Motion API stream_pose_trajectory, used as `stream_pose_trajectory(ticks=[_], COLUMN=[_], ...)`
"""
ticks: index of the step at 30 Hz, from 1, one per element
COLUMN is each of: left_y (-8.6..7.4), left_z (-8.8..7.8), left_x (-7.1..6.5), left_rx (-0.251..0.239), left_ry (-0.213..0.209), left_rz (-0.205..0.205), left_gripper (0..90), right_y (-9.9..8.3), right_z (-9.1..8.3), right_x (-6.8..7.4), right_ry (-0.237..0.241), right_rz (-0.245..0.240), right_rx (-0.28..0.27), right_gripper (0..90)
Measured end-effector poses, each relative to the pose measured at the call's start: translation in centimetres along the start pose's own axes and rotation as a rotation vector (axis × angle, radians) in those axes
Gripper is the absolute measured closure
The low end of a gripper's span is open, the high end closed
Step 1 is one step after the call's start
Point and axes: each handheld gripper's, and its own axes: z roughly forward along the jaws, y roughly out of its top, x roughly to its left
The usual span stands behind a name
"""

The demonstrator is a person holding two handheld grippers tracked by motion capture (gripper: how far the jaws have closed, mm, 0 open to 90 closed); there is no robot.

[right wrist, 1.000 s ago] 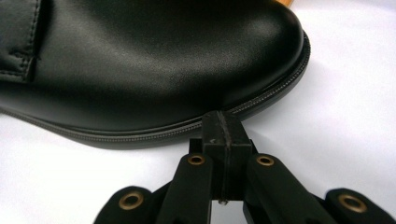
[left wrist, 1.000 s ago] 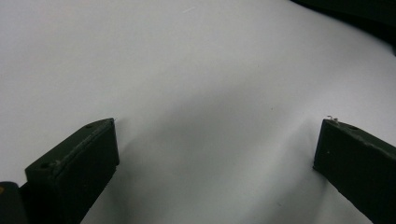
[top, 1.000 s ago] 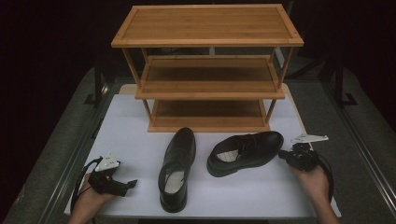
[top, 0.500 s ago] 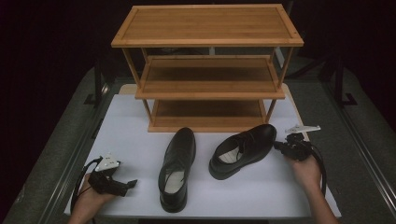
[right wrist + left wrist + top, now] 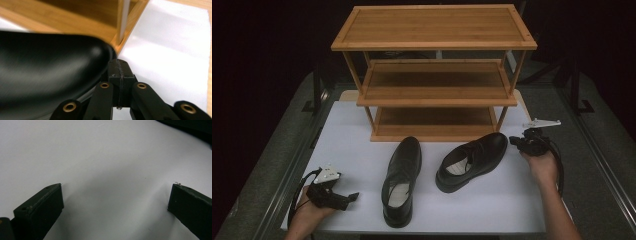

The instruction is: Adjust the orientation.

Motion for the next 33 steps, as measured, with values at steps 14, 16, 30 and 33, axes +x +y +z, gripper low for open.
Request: stream_pose_trajectory(ticks=[14,16,30,33], left_y=[0.0,0.0,0.0,0.0], left_z=[0.0,0.0,0.0,0.0], left_x=[0.0,0.0,0.0,0.0], left_rx=[0.000,0.000,0.000,0.000], left_ry=[0.000,0.000,0.000,0.000], left_rz=[0.000,0.000,0.000,0.000], left_gripper=[0.0,0.0,0.0,0.0], right_y=[1.2,1.1,1.4,1.5], right_z=[3.3,3.3,3.9,4.3], right_x=[-1.9,-2.0,-0.3,0.5], right_ry=[0.057,0.061,0.099,0.115], right_rz=[0.061,0.064,0.030,0.011], right_rx=[0.017,0.015,0.006,0.003], right_gripper=[89.7,89.7,89.9,89.9])
